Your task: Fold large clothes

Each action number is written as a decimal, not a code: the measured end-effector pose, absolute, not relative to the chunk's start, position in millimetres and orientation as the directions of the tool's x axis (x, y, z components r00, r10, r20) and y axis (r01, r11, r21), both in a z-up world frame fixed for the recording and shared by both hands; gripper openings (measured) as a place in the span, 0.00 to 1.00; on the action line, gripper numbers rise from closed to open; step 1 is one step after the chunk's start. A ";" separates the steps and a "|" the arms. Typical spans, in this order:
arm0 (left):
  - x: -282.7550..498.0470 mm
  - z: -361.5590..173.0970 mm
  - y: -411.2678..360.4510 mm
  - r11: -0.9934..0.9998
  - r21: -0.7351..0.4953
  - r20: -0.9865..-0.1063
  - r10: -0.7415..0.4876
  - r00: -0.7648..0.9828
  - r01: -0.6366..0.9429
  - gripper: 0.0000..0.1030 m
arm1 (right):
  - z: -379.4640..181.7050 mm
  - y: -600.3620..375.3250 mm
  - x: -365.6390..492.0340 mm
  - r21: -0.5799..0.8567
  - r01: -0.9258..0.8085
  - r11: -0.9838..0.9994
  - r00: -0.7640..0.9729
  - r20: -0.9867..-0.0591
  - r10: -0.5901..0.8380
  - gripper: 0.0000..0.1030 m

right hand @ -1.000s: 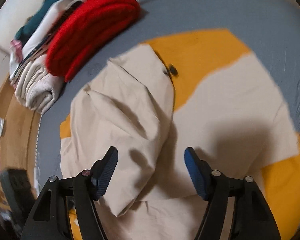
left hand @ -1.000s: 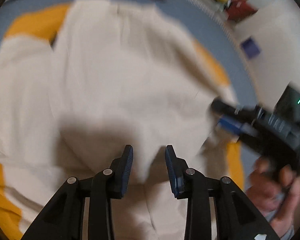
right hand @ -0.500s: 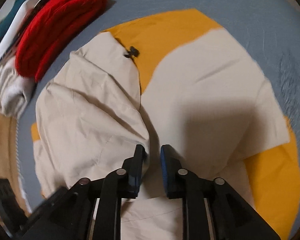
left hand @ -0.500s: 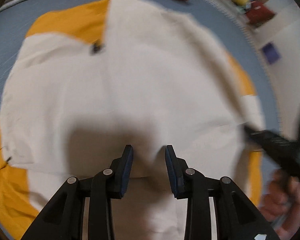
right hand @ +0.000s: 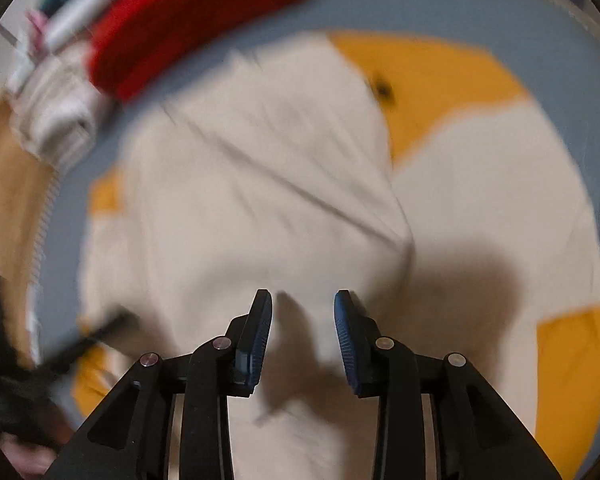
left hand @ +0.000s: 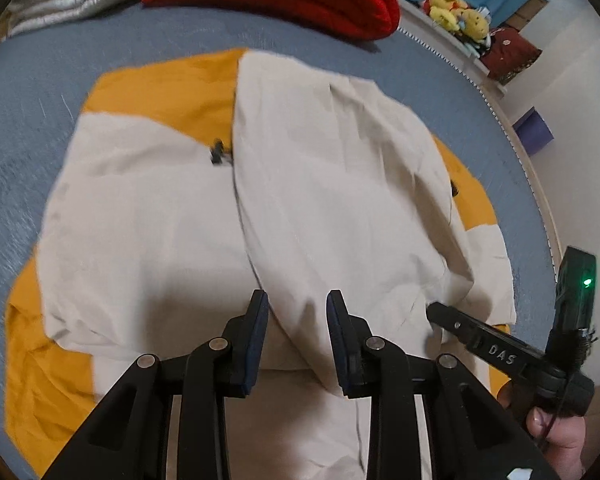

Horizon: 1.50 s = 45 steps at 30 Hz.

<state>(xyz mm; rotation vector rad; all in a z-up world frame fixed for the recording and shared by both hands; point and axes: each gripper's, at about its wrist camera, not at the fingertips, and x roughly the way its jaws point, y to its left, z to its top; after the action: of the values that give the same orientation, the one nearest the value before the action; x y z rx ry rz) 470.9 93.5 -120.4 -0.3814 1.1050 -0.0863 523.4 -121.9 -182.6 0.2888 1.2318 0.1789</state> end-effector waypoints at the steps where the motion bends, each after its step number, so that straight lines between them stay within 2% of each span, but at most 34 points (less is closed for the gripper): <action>1: 469.2 -117.1 96.0 0.937 -0.332 -0.849 -0.245 0.468 -0.112 0.26 | -186.6 -121.3 520.7 0.290 0.032 0.956 0.322 -0.909 0.265 0.33; 7: 447.3 -75.6 118.1 0.977 -0.212 -0.782 -0.151 0.604 -0.030 0.26 | -141.5 -111.0 513.4 0.232 -0.078 0.970 0.445 -0.862 0.242 0.33; 13: 400.6 -13.3 138.8 0.986 -0.162 -0.674 -0.143 0.725 0.043 0.26 | -57.0 -130.0 474.4 0.105 -0.161 0.981 0.670 -0.718 0.186 0.33; 16: 360.2 21.0 156.8 0.984 -0.177 -0.622 -0.136 0.771 0.031 0.26 | -2.0 -149.5 434.8 0.049 -0.165 0.985 0.773 -0.613 0.160 0.33; 20: 295.4 52.5 176.1 0.982 -0.188 -0.575 -0.119 0.810 0.011 0.25 | 69.4 -191.7 361.6 0.083 -0.082 0.993 0.867 -0.486 0.113 0.33; 24: 213.9 54.0 194.4 0.980 -0.196 -0.572 -0.127 0.811 0.015 0.16 | 100.0 -235.7 277.9 0.116 -0.046 0.992 0.892 -0.443 0.093 0.33; 27: 160.3 30.2 209.6 0.974 -0.223 -0.617 -0.112 0.779 -0.036 0.14 | 98.1 -263.5 222.0 0.109 -0.030 0.994 0.889 -0.451 0.077 0.33; 30: 124.2 -11.3 225.4 0.939 -0.304 -0.687 -0.100 0.719 -0.161 0.11 | 71.2 -290.7 176.2 0.114 -0.011 0.993 0.859 -0.507 0.067 0.30; 31: 122.3 -23.1 228.6 0.922 -0.330 -0.727 -0.112 0.677 -0.203 0.09 | 58.4 -297.4 166.1 0.115 0.005 0.993 0.846 -0.530 0.057 0.29; 33: 122.4 -38.6 229.8 0.897 -0.392 -0.743 -0.177 0.646 -0.205 0.09 | 32.8 -310.8 147.6 0.129 0.045 0.991 0.820 -0.572 0.037 0.28; 36: 133.3 -59.9 226.2 0.911 -0.347 -0.808 -0.171 0.564 -0.221 0.09 | -11.6 -325.0 140.6 0.156 0.113 0.981 0.750 -0.661 0.019 0.28; 38: 139.8 -74.6 227.0 0.895 -0.383 -0.830 -0.225 0.510 -0.229 0.09 | -40.1 -334.0 149.1 0.242 0.145 0.959 0.670 -0.738 0.085 0.28; 41: 144.8 -94.3 225.6 0.884 -0.386 -0.862 -0.242 0.446 -0.265 0.09 | -60.6 -345.2 154.9 0.318 0.179 0.931 0.622 -0.770 0.143 0.28; 45: 149.5 -113.0 223.9 0.894 -0.344 -0.898 -0.223 0.378 -0.288 0.14 | -89.4 -341.4 161.6 0.286 0.167 0.944 0.532 -0.832 0.158 0.29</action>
<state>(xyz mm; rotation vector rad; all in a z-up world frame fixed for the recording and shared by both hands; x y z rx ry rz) 149.5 223.9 -113.0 -0.4929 1.1965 0.0437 161.6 -341.4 -89.4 0.3522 1.0160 -0.0055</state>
